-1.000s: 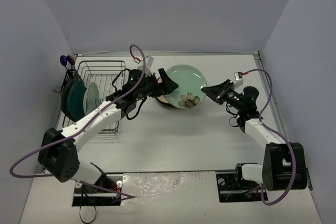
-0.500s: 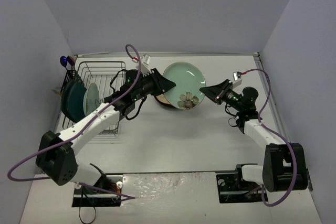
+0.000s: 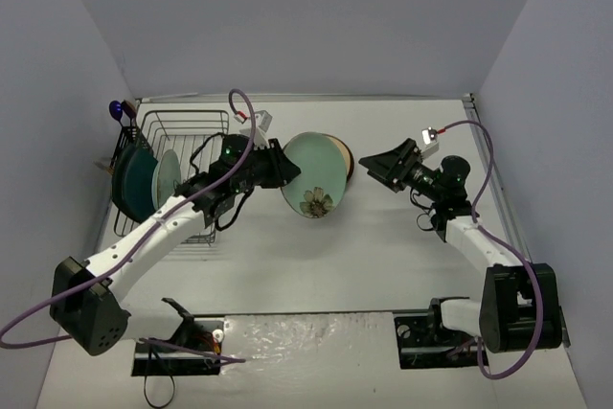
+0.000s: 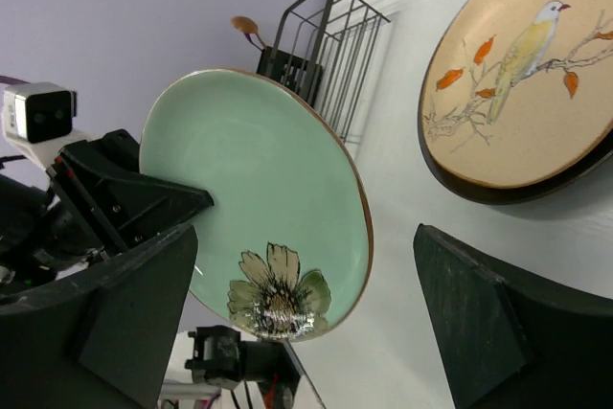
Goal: Load the plates into the dish rack
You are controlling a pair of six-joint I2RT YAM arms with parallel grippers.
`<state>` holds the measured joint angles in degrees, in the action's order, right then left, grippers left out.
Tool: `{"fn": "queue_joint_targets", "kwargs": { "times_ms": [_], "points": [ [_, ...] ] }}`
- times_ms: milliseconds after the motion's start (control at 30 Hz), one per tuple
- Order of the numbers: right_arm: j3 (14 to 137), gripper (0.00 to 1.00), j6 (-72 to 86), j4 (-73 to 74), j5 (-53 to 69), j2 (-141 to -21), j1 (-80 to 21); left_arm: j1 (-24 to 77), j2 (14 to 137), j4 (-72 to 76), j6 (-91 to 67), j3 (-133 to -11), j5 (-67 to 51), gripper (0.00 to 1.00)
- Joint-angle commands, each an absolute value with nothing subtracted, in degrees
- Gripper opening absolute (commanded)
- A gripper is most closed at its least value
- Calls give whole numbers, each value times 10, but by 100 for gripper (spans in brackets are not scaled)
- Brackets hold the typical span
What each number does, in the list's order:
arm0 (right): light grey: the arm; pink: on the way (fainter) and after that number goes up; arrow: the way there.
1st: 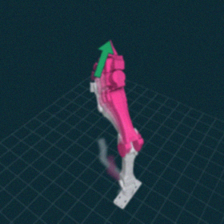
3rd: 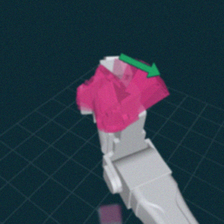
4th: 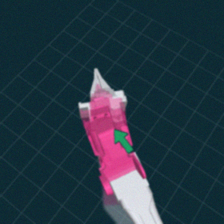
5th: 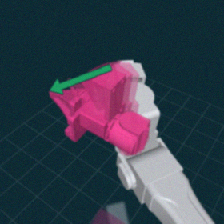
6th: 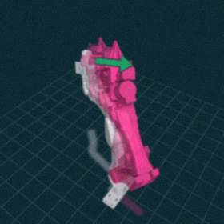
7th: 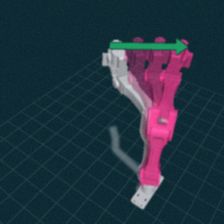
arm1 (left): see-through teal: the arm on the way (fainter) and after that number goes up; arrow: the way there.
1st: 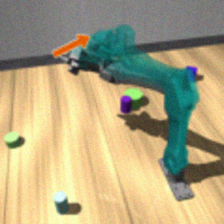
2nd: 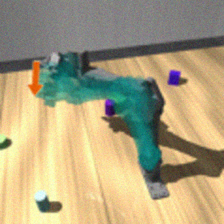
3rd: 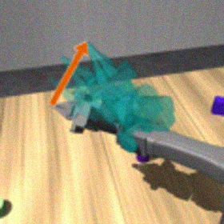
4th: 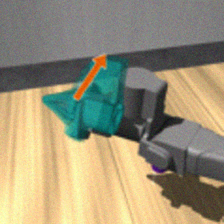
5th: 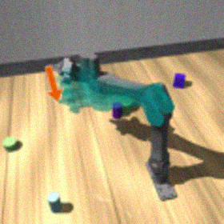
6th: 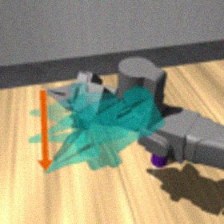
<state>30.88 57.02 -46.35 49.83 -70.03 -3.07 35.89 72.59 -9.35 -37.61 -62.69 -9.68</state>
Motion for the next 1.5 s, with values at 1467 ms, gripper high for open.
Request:
{"fn": "queue_joint_targets", "kwargs": {
  "times_ms": [1467],
  "points": [
    [321,96,411,-358,502,-664,-11,58,643,-345,39,-773,167,0]
  ]
}}
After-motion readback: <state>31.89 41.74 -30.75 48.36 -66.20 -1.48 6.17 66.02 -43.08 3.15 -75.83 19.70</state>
